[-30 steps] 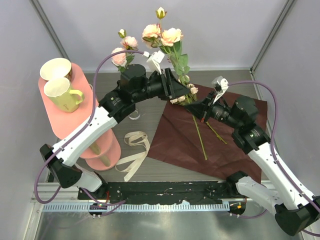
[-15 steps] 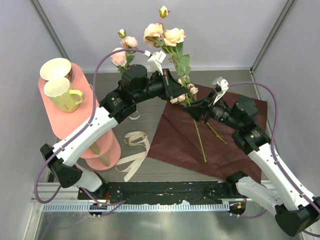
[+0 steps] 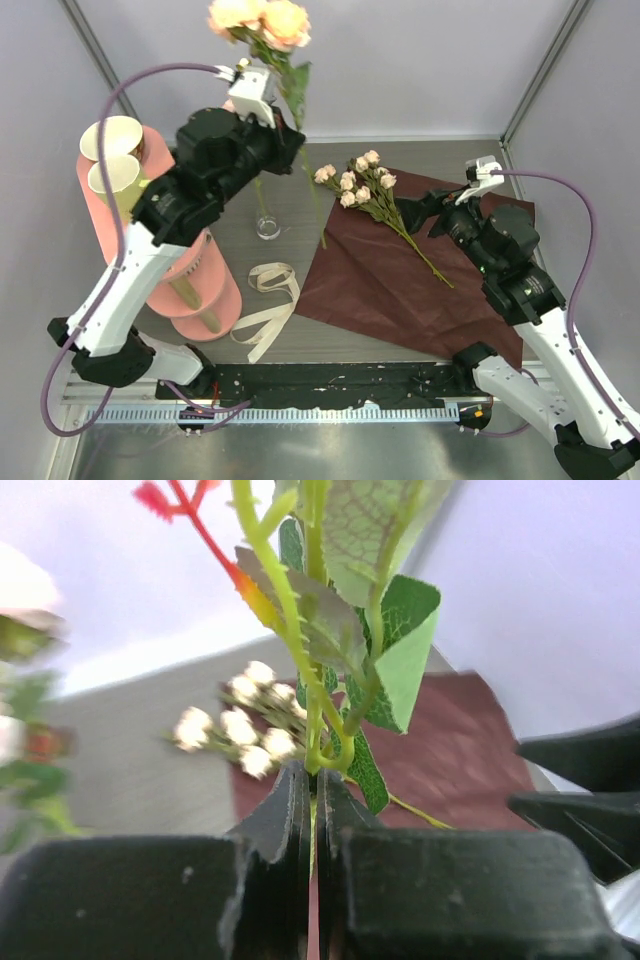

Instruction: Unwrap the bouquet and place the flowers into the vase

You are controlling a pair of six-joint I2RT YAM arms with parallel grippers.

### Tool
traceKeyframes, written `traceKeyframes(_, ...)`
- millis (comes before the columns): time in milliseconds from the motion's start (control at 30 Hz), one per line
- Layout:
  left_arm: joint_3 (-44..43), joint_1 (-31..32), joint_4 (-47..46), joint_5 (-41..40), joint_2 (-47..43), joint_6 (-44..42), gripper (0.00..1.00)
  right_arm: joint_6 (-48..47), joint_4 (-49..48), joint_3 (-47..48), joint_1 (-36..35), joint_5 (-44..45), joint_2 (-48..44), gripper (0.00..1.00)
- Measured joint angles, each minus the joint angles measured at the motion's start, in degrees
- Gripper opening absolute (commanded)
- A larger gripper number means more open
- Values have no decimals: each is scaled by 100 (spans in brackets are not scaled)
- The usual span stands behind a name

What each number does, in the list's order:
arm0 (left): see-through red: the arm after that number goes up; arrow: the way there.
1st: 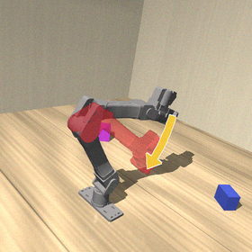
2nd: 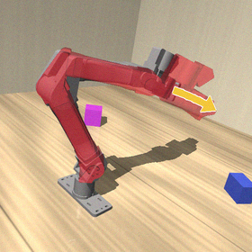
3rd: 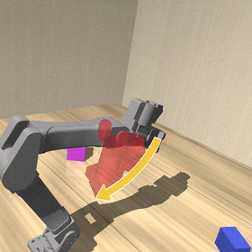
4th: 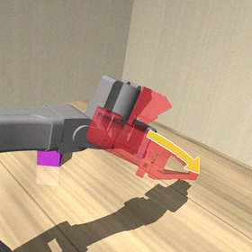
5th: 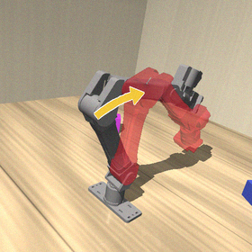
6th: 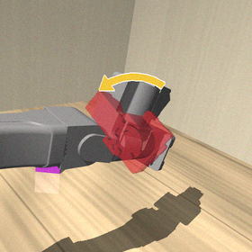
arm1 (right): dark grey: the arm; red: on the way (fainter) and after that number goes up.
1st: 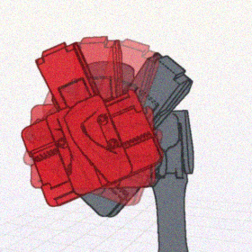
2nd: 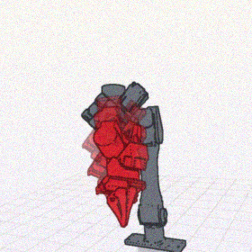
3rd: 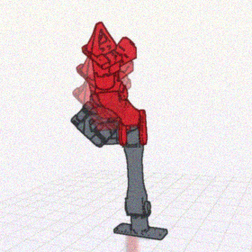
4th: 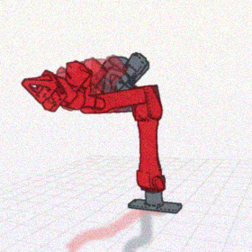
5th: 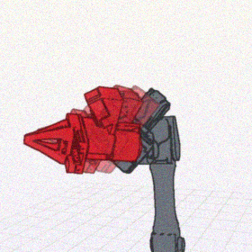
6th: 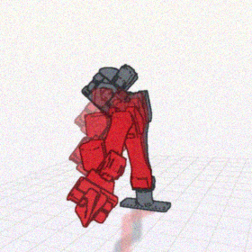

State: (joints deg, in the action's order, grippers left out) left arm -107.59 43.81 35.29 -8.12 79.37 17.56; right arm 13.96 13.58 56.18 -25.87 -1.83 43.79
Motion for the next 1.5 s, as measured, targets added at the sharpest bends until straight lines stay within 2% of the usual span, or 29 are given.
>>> traceKeyframes(133, -1141, -398, 435, -640, 94, -557, 0, -2, 68, 24, 0, 195, 50, 79)
traceKeyframes(333, -2494, -1047, 610, -1250, 400, -1058, 0, -4, 236, 24, 0, 240, 275, 79)
traceKeyframes(667, -2662, -1436, 730, -1478, 601, -1202, 0, -9, 278, 26, 0, 284, 289, 79)
traceKeyframes(833, -1908, -1543, 553, -1394, 420, -1180, 0, -9, 282, 28, 0, 284, 365, 78)
traceKeyframes(933, -1744, -1617, 522, -1338, 426, -1145, 0, -9, 282, 28, 0, 282, 422, 78)
traceKeyframes(1500, -1928, -1770, 369, -1110, 487, -876, 0, -28, 284, 28, 0, 282, 437, 79)
